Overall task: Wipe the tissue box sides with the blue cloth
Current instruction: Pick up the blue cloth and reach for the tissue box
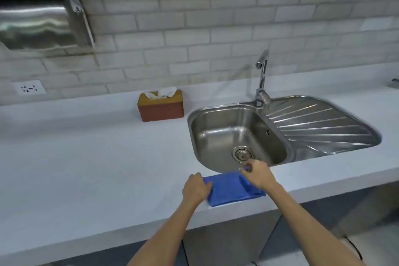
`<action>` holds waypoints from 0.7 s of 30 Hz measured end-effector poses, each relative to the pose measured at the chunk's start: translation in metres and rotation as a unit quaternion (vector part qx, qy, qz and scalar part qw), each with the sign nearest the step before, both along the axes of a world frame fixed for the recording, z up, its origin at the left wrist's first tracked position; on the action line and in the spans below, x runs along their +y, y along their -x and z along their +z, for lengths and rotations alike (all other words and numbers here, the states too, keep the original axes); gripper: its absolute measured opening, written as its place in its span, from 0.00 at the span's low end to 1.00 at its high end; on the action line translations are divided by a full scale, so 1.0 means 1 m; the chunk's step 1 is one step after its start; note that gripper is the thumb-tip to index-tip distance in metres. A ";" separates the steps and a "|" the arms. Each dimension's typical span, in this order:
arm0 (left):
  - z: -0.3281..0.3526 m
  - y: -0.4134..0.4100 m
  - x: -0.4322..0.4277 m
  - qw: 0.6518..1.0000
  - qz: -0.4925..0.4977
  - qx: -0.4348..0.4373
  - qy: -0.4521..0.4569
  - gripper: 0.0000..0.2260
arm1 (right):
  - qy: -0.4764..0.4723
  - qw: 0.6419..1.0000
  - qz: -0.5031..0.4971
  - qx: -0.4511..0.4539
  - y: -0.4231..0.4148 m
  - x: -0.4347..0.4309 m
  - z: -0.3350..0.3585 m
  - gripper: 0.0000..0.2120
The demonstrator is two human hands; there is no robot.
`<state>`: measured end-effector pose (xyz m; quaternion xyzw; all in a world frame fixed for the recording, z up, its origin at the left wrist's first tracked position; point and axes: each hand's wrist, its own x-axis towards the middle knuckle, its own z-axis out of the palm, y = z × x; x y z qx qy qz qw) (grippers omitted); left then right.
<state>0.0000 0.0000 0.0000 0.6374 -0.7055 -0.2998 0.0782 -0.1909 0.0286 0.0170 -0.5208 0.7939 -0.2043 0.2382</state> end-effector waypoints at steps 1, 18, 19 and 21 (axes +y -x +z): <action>-0.002 0.003 0.000 1.000 0.016 -0.009 -0.003 0.18 | -0.004 1.000 -0.003 0.001 0.002 0.002 -0.004 0.15; 0.092 0.067 0.008 0.905 0.053 0.415 -0.069 0.12 | 0.068 0.776 -0.117 -0.616 -0.025 0.003 0.019 0.26; 0.096 0.063 0.006 0.902 0.052 0.424 -0.067 0.10 | 0.078 0.731 -0.109 -0.669 -0.028 -0.002 0.023 0.23; 0.095 0.048 -0.003 0.909 0.070 0.410 0.010 0.07 | 0.084 0.706 -0.087 -0.698 -0.037 -0.013 0.031 0.18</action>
